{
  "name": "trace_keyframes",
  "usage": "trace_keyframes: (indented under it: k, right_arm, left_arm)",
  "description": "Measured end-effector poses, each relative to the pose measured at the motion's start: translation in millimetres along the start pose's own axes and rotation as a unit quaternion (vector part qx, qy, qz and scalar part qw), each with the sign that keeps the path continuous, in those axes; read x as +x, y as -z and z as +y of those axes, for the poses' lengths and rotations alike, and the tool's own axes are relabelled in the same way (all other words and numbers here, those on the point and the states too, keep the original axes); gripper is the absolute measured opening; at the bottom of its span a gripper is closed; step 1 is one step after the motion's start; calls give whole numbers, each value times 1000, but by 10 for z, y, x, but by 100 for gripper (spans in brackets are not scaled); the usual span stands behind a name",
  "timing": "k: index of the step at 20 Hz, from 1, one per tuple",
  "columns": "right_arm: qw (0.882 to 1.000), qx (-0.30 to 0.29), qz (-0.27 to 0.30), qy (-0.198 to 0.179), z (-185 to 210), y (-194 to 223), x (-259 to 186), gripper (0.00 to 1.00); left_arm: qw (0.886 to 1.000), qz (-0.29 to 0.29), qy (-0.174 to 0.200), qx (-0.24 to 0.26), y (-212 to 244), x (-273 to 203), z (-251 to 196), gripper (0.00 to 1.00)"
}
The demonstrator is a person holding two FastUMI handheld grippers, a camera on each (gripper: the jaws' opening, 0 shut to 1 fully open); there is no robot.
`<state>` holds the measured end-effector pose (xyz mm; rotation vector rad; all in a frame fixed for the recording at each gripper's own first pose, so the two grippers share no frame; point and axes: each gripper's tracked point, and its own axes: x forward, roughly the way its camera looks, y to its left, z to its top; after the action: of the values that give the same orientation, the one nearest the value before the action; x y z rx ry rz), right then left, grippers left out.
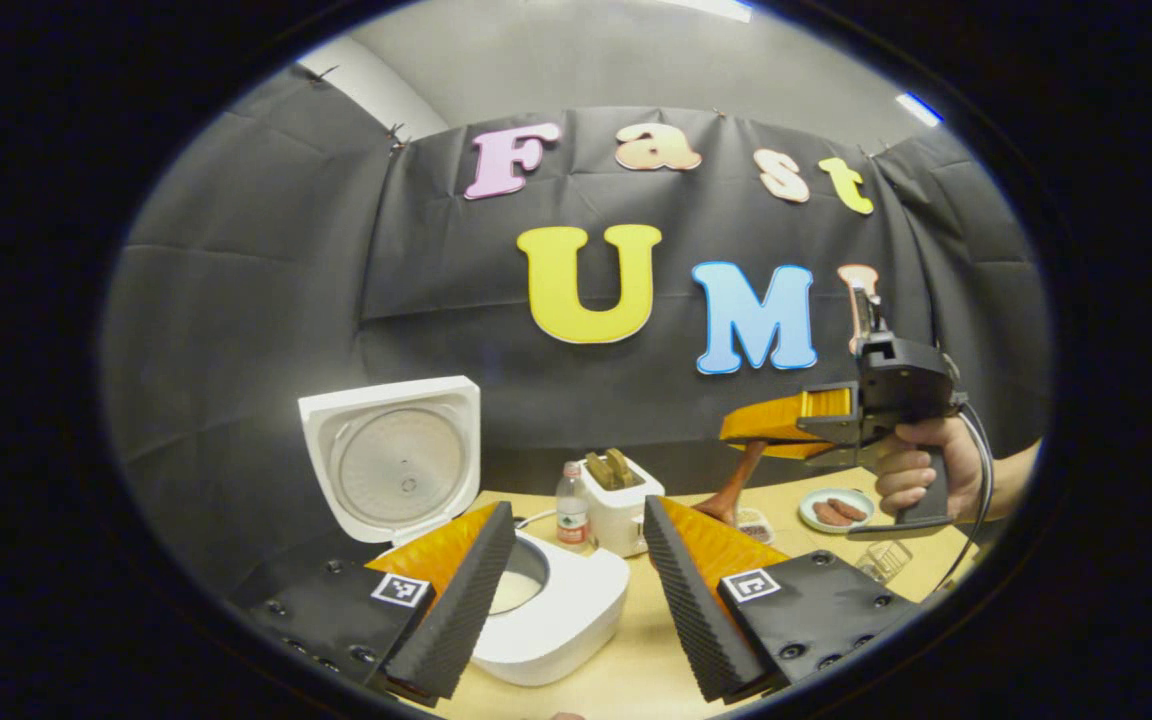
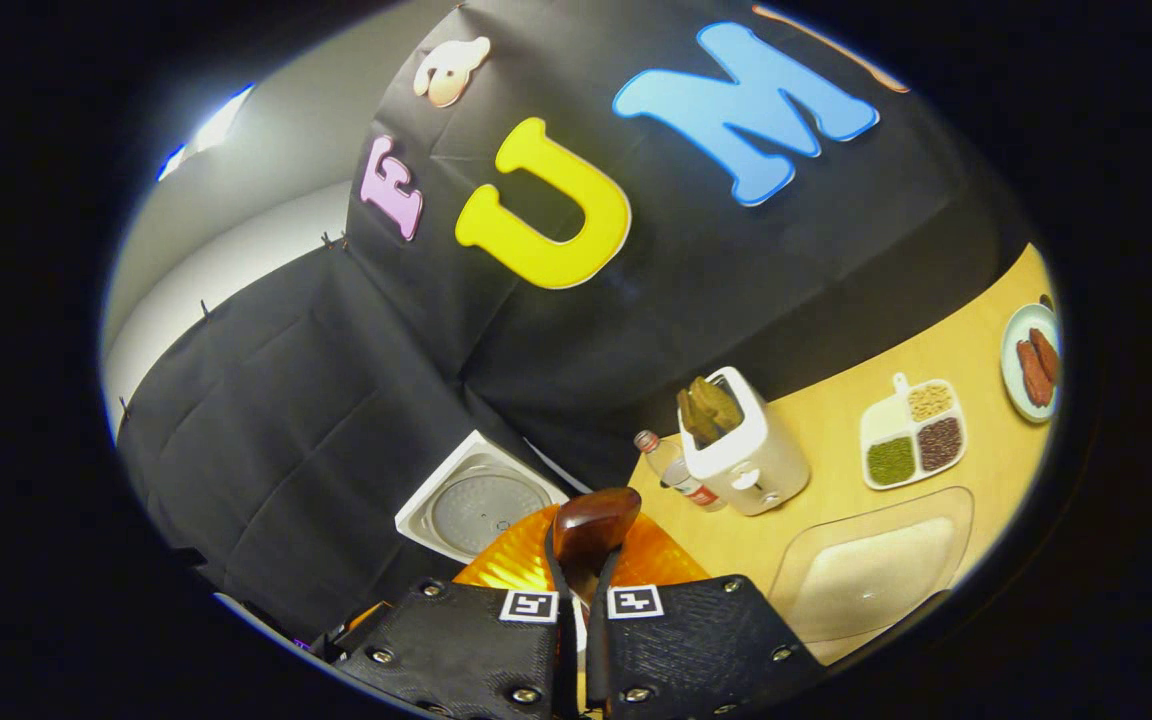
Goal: Close the left gripper, press the button to open the rice cooker; take a wooden spoon from the chopstick holder with the right hand, scoop a spoonful of rice and pour it into the rice cooker, then put the wooden spoon back into the chopstick holder.
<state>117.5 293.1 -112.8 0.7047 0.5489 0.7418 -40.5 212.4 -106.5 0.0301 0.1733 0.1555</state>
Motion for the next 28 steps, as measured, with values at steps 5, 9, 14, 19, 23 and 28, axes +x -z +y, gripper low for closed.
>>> trace_keyframes:
  k: [5,9,14,19,23,28]
  right_arm:
    - [998,20,-35,41,-427,-206,-631,4]
    - [995,36,-68,63,-670,-419,-1033,4]
    - [988,42,-105,105,-1031,-598,-1520,4]
    - [978,18,-123,165,-1496,-679,-2020,4]
    - [966,-11,-131,221,-1875,-705,-2357,4]
    - [949,-60,-114,288,-2296,-670,-2518,4]
  left_arm:
    - [1000,-3,30,2,-73,34,-362,92]
    - [999,-3,53,9,-108,57,-642,91]
    - [997,-4,76,14,-168,121,-968,91]
    - [996,-6,90,16,-232,167,-1193,92]
    - [996,-8,84,25,-300,172,-1271,91]
    - [996,0,84,28,-307,116,-1396,91]
